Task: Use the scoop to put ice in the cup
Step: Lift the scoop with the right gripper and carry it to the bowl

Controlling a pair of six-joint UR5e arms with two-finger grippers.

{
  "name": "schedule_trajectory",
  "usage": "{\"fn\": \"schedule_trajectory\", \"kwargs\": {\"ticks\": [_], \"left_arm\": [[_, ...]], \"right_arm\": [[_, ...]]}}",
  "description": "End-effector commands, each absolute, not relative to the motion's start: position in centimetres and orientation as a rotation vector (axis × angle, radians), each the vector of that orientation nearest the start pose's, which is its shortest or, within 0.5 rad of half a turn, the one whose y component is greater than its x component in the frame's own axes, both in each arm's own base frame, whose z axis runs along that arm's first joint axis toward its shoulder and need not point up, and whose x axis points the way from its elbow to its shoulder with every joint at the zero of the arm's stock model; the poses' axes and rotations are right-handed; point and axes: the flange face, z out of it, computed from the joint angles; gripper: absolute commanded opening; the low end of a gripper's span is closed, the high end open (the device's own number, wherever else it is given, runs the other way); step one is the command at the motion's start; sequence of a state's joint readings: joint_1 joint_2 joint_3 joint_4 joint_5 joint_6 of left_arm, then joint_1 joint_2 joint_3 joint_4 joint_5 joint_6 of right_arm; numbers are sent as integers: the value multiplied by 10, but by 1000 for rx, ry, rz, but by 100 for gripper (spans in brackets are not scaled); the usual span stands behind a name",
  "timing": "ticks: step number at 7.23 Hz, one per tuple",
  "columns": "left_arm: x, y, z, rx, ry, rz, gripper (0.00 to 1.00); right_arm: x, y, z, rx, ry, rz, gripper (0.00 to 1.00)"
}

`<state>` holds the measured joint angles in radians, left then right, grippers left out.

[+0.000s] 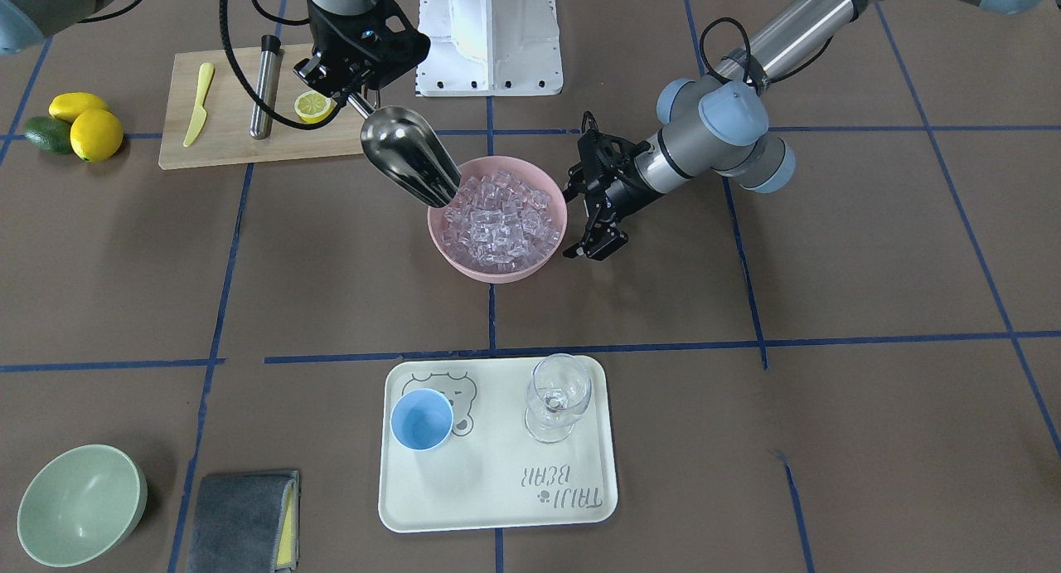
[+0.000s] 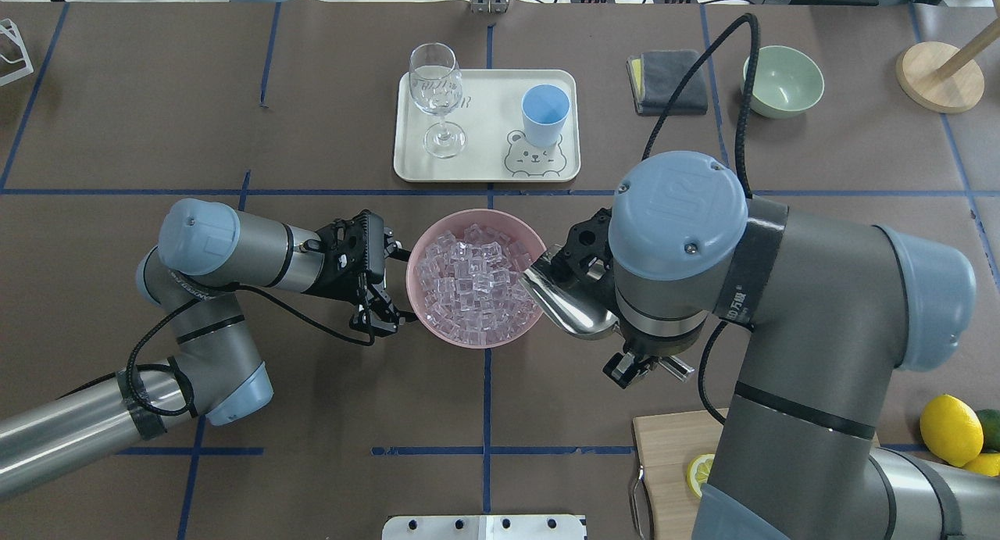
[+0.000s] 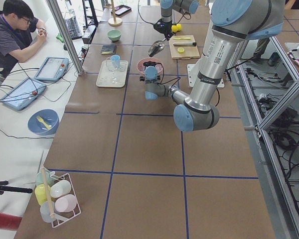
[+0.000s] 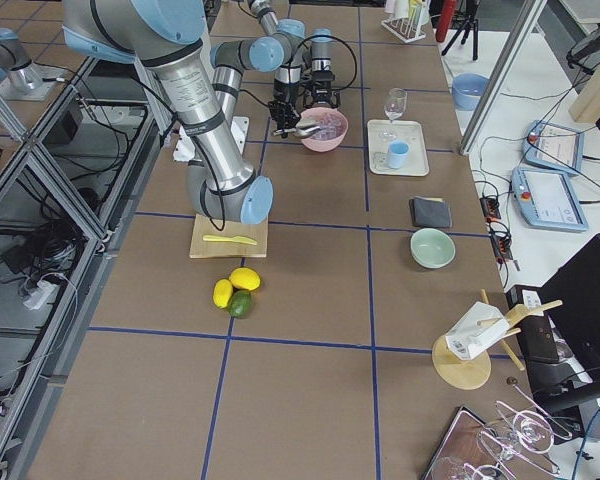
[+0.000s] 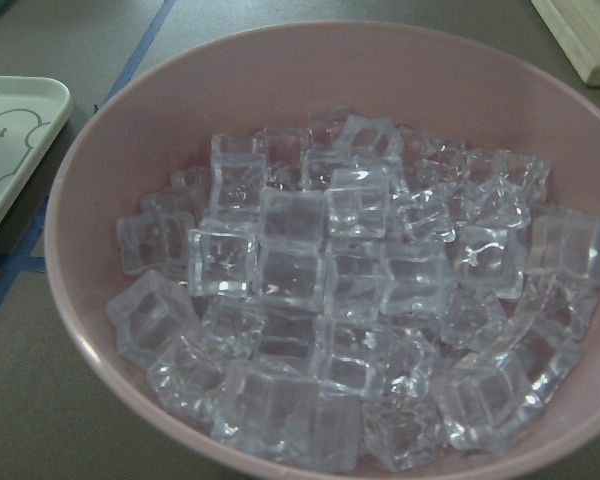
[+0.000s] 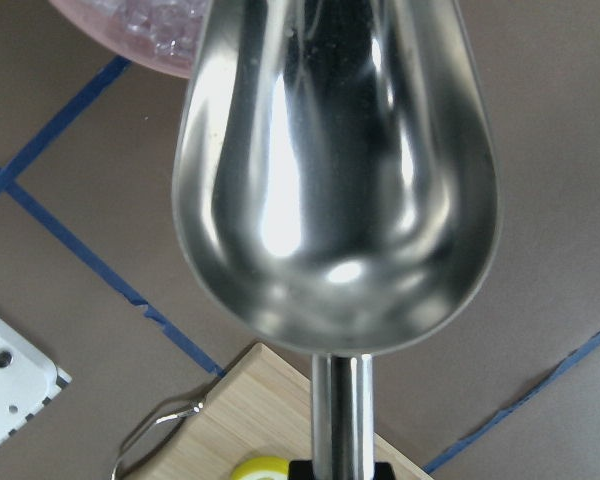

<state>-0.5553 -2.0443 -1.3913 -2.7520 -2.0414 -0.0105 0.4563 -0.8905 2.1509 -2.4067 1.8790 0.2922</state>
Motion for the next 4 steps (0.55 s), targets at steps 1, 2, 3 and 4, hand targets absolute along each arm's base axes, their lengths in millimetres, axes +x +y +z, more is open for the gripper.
{"fn": "schedule_trajectory", "kwargs": {"ticks": [1,2,3,4], "left_arm": [[520,-427,336,1147,1113,1142,100],[521,-427,335,1148,1113,1142,100],[521,-427,335,1149,1112,1143,100],[521,-427,334,1151,1113,1143,100]], "right_arm": [[-426,-326,144,78,-437,-994,0],[-449,-337,138,39,-405,-1019,0],[-463,-344,136,2,-374,-1021,0],[-469,-348,124,-44,-346,-1024,0]]}}
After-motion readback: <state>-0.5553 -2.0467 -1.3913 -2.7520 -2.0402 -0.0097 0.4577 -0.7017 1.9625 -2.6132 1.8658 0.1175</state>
